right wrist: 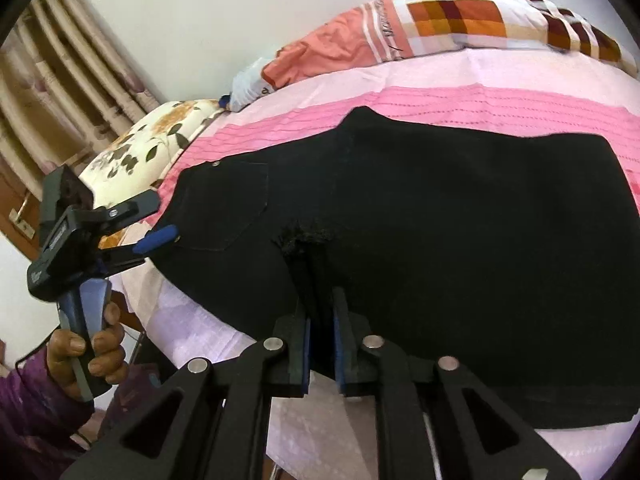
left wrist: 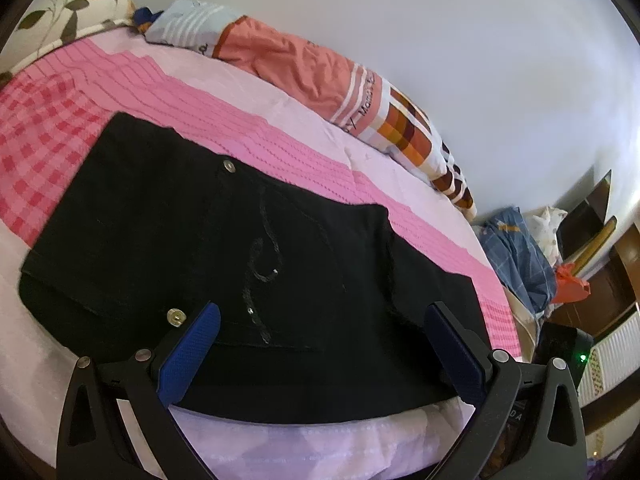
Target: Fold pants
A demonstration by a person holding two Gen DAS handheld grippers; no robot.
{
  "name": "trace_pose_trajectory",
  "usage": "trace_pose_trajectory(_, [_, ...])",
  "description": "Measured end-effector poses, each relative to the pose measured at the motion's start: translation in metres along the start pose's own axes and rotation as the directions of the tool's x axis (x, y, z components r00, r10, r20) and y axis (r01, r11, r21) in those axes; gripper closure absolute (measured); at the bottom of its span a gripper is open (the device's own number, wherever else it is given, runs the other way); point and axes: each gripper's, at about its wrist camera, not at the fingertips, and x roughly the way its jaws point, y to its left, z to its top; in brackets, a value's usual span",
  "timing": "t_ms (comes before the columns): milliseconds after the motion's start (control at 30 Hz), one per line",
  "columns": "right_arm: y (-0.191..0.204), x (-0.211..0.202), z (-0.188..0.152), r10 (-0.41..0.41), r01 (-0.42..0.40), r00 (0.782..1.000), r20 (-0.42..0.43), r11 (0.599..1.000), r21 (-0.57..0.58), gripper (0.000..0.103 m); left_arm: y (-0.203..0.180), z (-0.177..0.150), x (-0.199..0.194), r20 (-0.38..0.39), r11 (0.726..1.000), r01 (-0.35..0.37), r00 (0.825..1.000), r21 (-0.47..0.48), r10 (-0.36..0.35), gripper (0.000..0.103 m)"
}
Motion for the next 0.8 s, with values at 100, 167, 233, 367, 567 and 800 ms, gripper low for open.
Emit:
trace_pose_trajectory(100, [0.000, -0.001, -0.003, 0.086, -0.086, 0.996, -0.010, 0.996, 0.006, 0.049, -0.004, -0.004, 0.007, -0.026, 1.000, 0.007, 1.000, 0.006, -0.007, 0.002])
trace_pose_trajectory(167, [0.006, -0.004, -0.004, 0.148, -0.148, 0.989, 0.003, 0.989, 0.002, 0.047, -0.006, -0.006, 0.011, -0.041, 1.000, 0.011, 0.999, 0.009, -0.010, 0.002])
trace_pose_trajectory(233, [0.006, -0.014, 0.000, 0.206, -0.206, 0.978, 0.018, 0.979, 0.009, 0.047, -0.010, -0.007, 0.012, -0.049, 1.000, 0.021, 0.999, 0.011, -0.021, 0.002])
trace_pose_trajectory(367, [-0.042, -0.055, 0.013, 0.179, -0.197, 0.974, 0.135, 0.972, 0.131, 0.047, -0.022, -0.007, 0.012, -0.072, 0.997, 0.053, 0.996, 0.052, -0.049, 0.002])
trace_pose_trajectory(567, [-0.091, -0.086, 0.002, 0.077, -0.094, 0.992, 0.103, 0.981, 0.167, 0.047, -0.051, 0.000, 0.018, -0.140, 0.978, 0.172, 0.978, 0.118, -0.155, 0.002])
trace_pose_trajectory(800, [-0.086, -0.036, -0.009, 0.097, -0.094, 0.995, -0.020, 0.988, 0.126, 0.055, -0.077, 0.011, 0.064, -0.323, 0.965, 0.250, 0.922, 0.077, -0.213, 0.002])
